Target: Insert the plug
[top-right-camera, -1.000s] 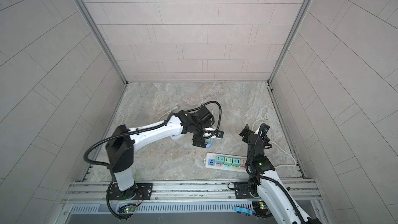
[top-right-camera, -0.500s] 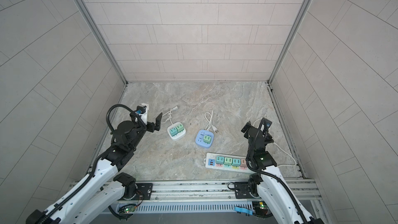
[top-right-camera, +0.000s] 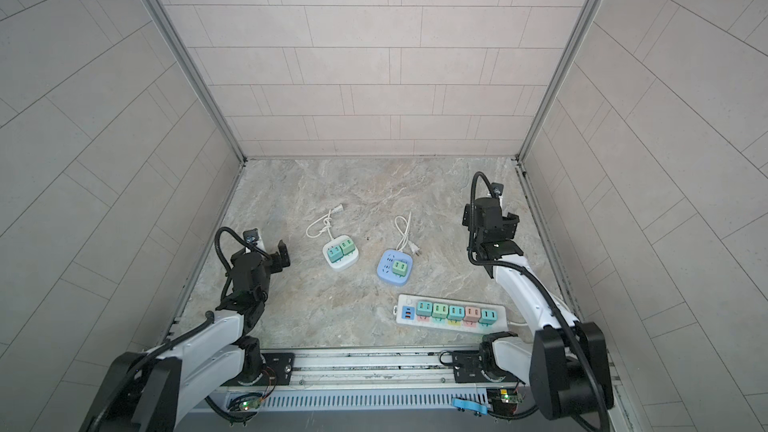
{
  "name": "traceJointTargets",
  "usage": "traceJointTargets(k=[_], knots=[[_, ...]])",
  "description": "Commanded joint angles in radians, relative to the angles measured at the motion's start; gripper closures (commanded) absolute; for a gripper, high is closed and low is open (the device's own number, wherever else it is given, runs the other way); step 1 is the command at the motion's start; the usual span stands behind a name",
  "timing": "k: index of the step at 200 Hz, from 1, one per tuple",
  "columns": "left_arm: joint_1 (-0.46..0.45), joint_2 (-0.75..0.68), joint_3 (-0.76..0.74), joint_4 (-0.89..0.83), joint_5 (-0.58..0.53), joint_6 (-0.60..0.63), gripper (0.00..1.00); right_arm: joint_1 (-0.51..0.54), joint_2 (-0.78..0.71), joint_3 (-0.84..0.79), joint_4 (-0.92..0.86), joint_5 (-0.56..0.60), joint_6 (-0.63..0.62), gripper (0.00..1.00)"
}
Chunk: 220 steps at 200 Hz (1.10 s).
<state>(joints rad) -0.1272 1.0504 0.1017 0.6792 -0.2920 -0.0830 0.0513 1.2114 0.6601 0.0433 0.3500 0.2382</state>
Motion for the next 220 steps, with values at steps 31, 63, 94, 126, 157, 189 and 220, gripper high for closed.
traceJointTargets(k=[31,63,94,126,157,189,220], knots=[[0.01,0.177,0.012,0.36,0.08,0.038,0.0,-0.026,0.103,-0.141,0.187,0.07,-0.065,0.0],[0.041,0.257,0.039,0.408,0.066,0.056,0.0,-0.026,0.08,-0.226,0.404,0.018,-0.101,0.0],[0.096,0.508,0.031,0.667,0.139,0.025,0.0,-0.026,0.133,-0.235,0.527,-0.035,-0.104,0.0],[0.107,0.555,0.071,0.66,0.258,0.067,0.0,-0.017,0.286,-0.193,0.609,-0.159,-0.159,0.0],[0.11,0.569,0.094,0.647,0.266,0.068,0.0,-0.017,0.295,-0.22,0.657,-0.207,-0.181,0.0],[0.116,0.543,0.158,0.496,0.182,0.036,0.0,-0.016,0.295,-0.228,0.672,-0.208,-0.18,0.0],[0.135,0.541,0.253,0.322,0.196,0.018,0.0,-0.015,0.294,-0.229,0.67,-0.205,-0.182,0.0]])
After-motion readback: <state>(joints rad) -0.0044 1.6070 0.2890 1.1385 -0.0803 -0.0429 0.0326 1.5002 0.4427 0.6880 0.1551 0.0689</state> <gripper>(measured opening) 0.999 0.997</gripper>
